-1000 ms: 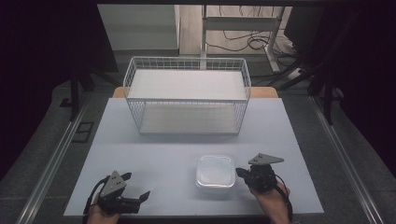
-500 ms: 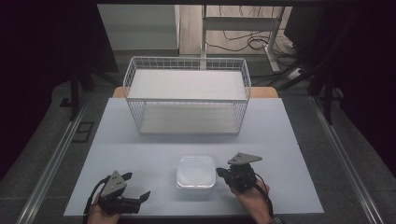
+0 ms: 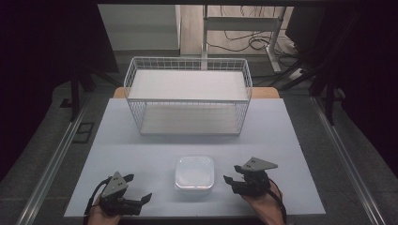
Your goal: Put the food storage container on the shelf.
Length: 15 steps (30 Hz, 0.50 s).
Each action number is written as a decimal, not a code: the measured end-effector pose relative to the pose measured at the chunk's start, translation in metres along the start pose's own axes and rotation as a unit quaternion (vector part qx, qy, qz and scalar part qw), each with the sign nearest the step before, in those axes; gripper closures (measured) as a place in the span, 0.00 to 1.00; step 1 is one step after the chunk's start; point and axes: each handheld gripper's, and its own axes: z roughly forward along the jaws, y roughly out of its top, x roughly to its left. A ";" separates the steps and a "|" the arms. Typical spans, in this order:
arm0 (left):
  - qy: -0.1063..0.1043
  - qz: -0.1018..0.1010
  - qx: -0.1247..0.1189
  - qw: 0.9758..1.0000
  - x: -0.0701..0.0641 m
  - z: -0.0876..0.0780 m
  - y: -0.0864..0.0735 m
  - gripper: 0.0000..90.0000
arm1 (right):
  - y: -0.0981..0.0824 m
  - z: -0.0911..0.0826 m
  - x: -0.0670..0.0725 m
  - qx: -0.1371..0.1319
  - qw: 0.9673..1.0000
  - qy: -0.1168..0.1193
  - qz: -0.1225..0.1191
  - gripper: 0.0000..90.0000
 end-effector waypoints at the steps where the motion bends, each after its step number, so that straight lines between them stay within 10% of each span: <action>1: 0.000 0.000 0.001 1.000 0.000 0.000 0.001 0.05 | 0.000 -0.001 -0.002 -0.004 1.000 0.001 0.004 0.37; 15: -0.064 -0.009 -0.009 0.998 0.001 0.022 0.037 0.10 | 0.009 0.000 0.005 -0.002 1.000 0.027 0.002 0.31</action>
